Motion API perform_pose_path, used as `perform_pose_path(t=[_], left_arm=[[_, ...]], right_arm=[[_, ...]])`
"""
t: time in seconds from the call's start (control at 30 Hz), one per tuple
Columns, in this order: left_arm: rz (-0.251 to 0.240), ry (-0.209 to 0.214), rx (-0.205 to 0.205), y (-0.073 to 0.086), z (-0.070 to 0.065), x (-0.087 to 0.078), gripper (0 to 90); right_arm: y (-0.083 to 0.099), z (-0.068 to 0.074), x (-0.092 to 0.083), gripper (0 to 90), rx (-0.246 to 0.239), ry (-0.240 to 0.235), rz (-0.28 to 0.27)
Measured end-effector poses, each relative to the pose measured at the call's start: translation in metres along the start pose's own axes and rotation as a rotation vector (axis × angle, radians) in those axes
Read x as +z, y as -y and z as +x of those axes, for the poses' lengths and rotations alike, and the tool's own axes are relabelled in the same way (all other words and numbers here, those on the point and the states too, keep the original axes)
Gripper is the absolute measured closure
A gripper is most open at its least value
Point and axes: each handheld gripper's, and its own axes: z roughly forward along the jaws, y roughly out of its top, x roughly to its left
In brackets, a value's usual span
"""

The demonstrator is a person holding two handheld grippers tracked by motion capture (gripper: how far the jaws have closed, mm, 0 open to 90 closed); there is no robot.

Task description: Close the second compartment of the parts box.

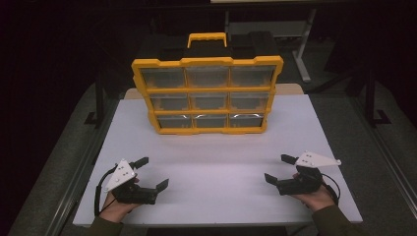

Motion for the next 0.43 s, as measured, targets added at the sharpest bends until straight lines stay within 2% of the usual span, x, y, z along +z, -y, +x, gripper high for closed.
perform_pose_path(t=[0.13,0.43], left_arm=[[0.008,0.000,0.005,0.0003,0.0002,0.0002,0.0],[0.012,0.001,0.006,0.0005,-0.0001,0.0019,0.0]], right_arm=[[0.0010,0.0000,0.0016,5.6,-0.007,0.005,0.020],[0.0007,0.0001,0.0013,5.6,-0.012,0.008,0.021]])
